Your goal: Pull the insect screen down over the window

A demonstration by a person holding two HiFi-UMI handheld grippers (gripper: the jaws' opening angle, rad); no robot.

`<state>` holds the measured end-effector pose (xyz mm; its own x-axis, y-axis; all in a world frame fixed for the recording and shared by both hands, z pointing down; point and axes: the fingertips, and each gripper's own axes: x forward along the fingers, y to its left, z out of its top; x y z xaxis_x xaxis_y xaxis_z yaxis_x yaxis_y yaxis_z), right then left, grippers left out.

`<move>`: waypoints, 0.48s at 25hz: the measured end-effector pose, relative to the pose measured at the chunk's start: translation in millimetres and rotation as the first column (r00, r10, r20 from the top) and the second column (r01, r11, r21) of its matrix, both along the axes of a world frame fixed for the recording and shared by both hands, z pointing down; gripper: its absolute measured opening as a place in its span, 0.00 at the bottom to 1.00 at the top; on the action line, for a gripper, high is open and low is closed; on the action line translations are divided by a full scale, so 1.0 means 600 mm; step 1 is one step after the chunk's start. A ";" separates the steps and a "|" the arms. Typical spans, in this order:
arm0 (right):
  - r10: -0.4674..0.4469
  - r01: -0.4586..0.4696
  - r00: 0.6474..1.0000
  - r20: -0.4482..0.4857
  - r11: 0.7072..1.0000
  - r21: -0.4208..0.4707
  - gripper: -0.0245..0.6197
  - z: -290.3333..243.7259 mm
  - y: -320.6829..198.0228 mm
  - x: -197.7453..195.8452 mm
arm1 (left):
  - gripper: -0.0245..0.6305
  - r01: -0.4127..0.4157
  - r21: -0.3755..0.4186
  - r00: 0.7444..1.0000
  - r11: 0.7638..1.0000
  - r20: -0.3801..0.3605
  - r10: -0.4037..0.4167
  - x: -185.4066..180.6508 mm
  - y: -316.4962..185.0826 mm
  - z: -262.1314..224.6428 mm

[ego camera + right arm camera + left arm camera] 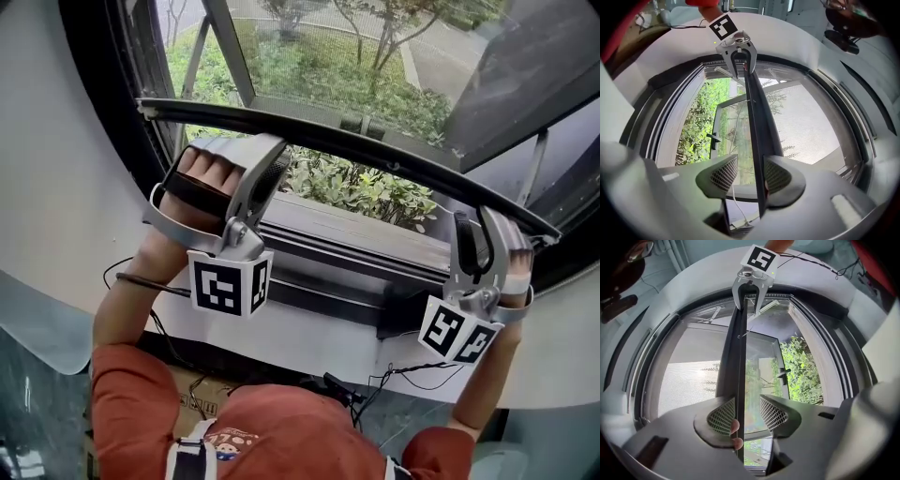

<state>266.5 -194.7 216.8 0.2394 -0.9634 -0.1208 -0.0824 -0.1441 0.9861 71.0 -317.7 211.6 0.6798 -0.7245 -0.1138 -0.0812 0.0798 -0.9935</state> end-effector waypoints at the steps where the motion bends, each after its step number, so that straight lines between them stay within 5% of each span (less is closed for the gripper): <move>1: -0.001 0.001 1.000 0.003 1.000 -0.006 0.31 0.011 -0.001 -0.001 | 0.29 -0.003 -0.008 1.000 1.000 -0.002 0.003 -0.001 -0.001 0.011; 12: -0.006 0.015 0.997 0.078 0.994 -0.112 0.32 0.118 0.005 -0.007 | 0.29 -0.025 -0.132 0.998 0.991 0.046 0.031 -0.005 0.006 0.119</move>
